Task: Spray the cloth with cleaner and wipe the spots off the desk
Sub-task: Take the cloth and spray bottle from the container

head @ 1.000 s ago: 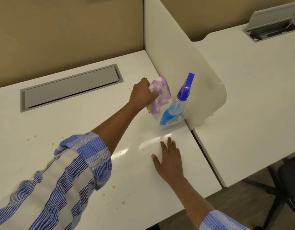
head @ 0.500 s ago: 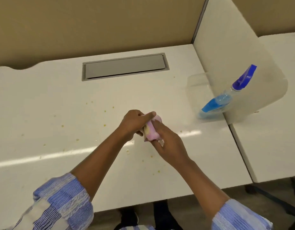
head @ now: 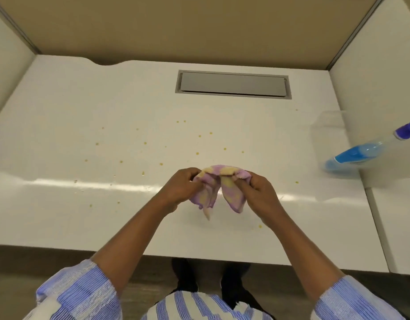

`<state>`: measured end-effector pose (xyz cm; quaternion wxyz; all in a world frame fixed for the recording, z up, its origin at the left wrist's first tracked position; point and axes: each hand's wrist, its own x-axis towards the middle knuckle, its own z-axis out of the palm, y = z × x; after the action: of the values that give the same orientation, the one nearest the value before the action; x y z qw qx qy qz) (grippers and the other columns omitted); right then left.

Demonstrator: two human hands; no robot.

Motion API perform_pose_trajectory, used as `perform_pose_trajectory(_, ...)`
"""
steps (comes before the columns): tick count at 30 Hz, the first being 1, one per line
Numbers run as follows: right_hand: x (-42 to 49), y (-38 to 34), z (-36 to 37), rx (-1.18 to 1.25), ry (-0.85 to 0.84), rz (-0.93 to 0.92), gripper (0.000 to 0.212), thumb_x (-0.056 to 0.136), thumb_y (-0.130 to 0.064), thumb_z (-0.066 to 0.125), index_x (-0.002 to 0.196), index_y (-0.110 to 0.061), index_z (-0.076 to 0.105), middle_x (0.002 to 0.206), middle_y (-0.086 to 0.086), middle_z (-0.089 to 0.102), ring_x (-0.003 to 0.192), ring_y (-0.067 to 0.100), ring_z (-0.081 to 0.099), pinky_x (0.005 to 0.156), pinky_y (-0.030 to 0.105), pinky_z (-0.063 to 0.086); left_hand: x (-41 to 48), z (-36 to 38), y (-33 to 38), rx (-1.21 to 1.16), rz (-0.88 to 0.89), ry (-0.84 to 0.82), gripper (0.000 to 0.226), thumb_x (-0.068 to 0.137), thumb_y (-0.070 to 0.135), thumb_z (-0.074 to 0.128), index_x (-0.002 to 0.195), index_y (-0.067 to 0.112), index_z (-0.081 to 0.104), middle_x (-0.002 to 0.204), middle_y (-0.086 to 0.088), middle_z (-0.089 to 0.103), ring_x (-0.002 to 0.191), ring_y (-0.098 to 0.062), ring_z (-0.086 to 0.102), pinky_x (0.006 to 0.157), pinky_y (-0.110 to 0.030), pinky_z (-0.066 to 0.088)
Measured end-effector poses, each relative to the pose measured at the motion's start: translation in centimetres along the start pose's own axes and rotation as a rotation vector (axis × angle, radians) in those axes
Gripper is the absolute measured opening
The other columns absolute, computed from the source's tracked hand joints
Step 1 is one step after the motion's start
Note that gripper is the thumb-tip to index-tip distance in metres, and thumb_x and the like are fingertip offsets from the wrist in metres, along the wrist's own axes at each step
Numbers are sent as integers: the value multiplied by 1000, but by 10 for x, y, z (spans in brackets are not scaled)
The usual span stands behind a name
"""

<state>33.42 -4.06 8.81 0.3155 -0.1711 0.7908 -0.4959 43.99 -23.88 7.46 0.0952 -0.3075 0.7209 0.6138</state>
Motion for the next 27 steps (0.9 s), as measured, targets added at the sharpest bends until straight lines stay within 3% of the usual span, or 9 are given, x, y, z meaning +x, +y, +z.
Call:
perform_pose_trajectory(3, -4, -12, 9, 41, -52, 51, 32, 93, -46, 56, 107, -26, 77, 105, -4, 78, 106, 21, 72, 101, 51, 54, -7, -18, -6, 81, 62, 98, 20, 80, 23, 60, 88, 7, 68, 72, -2, 64, 61, -15, 57, 55, -24, 45)
perform_pose_trajectory(7, -8, -25, 16, 94, -98, 44, 26, 100, -36, 56, 112, -28, 78, 109, -2, 79, 108, 19, 73, 102, 49, 55, -10, -36, -7, 138, 70, 137, 32, 72, 32, 58, 83, 3, 65, 66, 1, 57, 54, -9, 49, 54, -24, 38)
perform_pose_trajectory(12, -13, -50, 13, 277, -66, 47, 22, 104, -25, 57, 107, -19, 78, 103, 1, 79, 98, 20, 73, 87, 35, 56, -20, -72, 11, 50, 95, -124, 30, 78, 30, 68, 86, 1, 67, 77, -6, 60, 71, -16, 53, 68, -31, 40)
perform_pose_trajectory(15, -12, -68, 9, 623, -34, 106, 23, 102, -23, 58, 116, -13, 73, 113, 6, 77, 105, 25, 70, 91, 38, 56, -30, -96, 44, -402, 187, -196, 20, 72, 32, 81, 76, 14, 74, 73, -2, 66, 67, -15, 60, 62, -24, 48)
perform_pose_trajectory(16, -11, -72, 9, 760, -38, 130, 26, 102, -23, 59, 122, -12, 71, 121, 7, 74, 111, 26, 69, 99, 42, 54, -28, -96, 51, -685, 184, -169, 25, 72, 39, 81, 78, 15, 77, 77, -3, 71, 70, -16, 67, 66, -24, 54)
perform_pose_trajectory(18, -8, -78, 14, 976, -39, 177, 34, 100, -23, 61, 132, -11, 66, 133, 10, 70, 121, 28, 66, 107, 46, 50, -21, -78, 57, -1126, 230, -191, 46, 94, 53, 56, 102, 13, 77, 108, -10, 74, 100, -27, 72, 94, -40, 56)
perform_pose_trajectory(21, -6, -70, 30, 1050, 38, 254, 27, 99, -21, 63, 125, -13, 70, 121, 7, 76, 105, 21, 74, 87, 39, 62, -5, -21, 42, -1334, 234, -213, 81, 98, 75, 21, 133, 18, 67, 140, -10, 63, 132, -35, 57, 114, -54, 38)
perform_pose_trajectory(23, -6, -53, 36, 979, 78, 304, 20, 102, -21, 60, 118, -15, 71, 109, 3, 79, 92, 16, 77, 71, 34, 64, 1, 10, 33, -1400, 184, -235, 94, 89, 85, 27, 148, 17, 52, 154, -15, 50, 142, -40, 45, 118, -60, 33)
perform_pose_trajectory(27, -7, -23, 27, 822, 106, 356, 26, 103, -28, 58, 124, -16, 68, 110, 4, 79, 94, 20, 77, 79, 39, 61, 17, 35, 24, -1397, 85, -294, 117, 76, 97, 31, 152, 9, 44, 154, -21, 48, 140, -44, 47, 115, -64, 35)
